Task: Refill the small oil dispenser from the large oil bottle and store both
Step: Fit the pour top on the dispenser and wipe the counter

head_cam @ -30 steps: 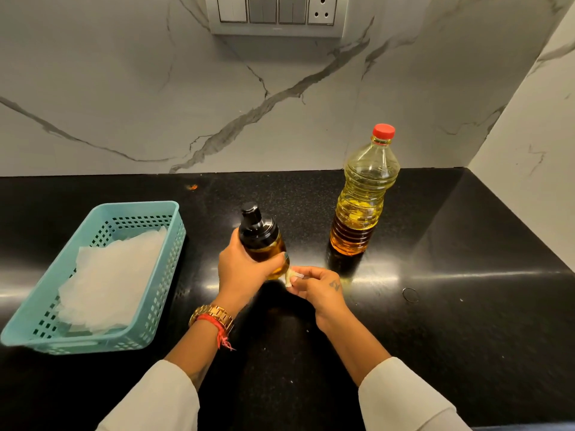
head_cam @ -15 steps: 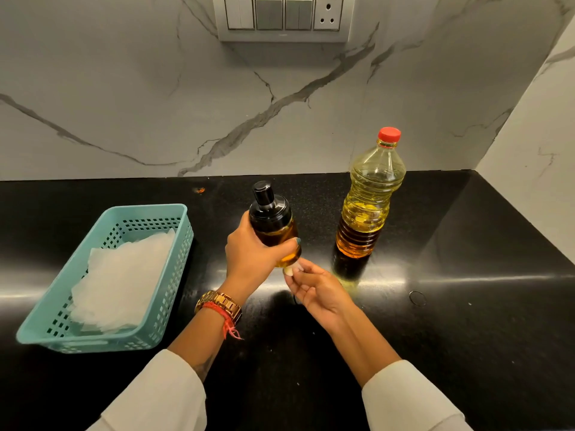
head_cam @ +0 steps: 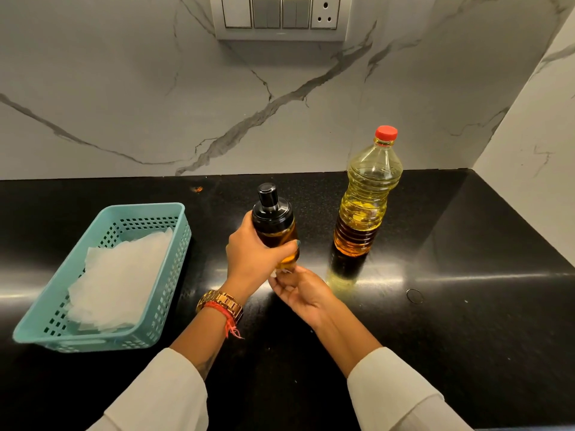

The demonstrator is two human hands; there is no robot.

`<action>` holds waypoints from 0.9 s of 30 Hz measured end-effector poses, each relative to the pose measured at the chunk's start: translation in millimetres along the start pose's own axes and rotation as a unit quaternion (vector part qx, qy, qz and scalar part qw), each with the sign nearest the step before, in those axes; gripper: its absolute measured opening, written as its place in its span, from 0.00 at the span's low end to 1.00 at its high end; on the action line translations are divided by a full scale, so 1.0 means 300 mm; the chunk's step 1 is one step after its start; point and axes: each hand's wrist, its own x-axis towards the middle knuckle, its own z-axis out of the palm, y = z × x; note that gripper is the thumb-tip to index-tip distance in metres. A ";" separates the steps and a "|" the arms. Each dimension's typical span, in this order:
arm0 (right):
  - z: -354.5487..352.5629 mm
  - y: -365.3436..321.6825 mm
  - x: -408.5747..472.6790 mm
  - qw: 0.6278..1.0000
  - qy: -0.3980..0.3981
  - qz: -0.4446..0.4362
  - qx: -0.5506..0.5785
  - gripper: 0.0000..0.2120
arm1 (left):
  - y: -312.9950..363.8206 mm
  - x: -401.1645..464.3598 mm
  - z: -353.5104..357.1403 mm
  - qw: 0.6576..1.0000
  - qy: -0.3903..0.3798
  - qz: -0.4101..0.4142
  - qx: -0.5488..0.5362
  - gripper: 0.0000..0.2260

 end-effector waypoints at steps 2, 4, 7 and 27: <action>-0.024 0.003 -0.021 1.000 0.002 0.005 -0.005 0.11 | -0.005 0.001 -0.003 1.000 -0.004 -0.002 -0.002 0.31; -0.050 -0.006 -0.027 1.000 0.020 -0.015 0.015 0.12 | -0.010 0.001 -0.005 1.000 -0.004 -0.006 -0.011 0.31; -0.073 -0.029 0.005 0.996 0.040 -0.061 0.059 0.15 | -0.008 -0.009 0.003 1.000 -0.006 -0.003 -0.017 0.29; -0.076 -0.040 -0.019 0.999 0.022 0.036 -0.015 0.15 | -0.035 0.001 0.011 1.000 0.000 -0.015 -0.003 0.29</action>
